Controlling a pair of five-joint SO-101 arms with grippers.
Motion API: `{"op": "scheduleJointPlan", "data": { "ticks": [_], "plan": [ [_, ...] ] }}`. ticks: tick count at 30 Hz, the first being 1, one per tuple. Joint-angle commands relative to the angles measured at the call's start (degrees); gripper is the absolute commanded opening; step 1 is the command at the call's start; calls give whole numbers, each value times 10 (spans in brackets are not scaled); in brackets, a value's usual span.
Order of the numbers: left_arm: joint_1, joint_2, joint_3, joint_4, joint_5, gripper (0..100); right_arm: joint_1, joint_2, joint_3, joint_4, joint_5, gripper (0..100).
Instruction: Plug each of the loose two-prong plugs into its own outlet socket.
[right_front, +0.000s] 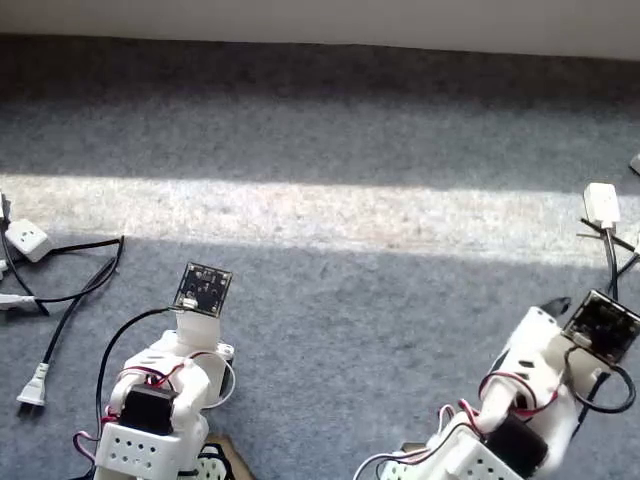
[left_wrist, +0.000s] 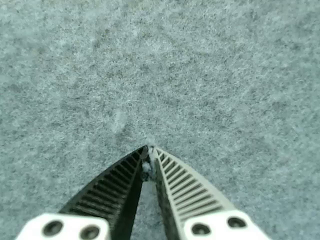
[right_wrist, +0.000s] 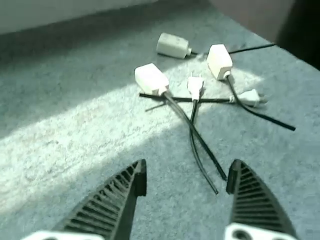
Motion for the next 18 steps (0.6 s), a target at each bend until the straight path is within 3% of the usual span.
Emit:
{"op": "scheduleJointPlan", "data": {
  "ticks": [1, 4, 9, 18],
  "plan": [
    [0, -2, 12, 1, -4, 29, 29, 15, -105, -15, -4, 263],
    [0, -2, 12, 1, -4, 29, 41, 101, -177, -17, -5, 263],
    [0, -2, 12, 1, -4, 29, 49, 377, -364, -6, -6, 263],
    [0, -2, 12, 1, -4, 29, 43, 744, -706, 105, -6, 263]
  ]
}}
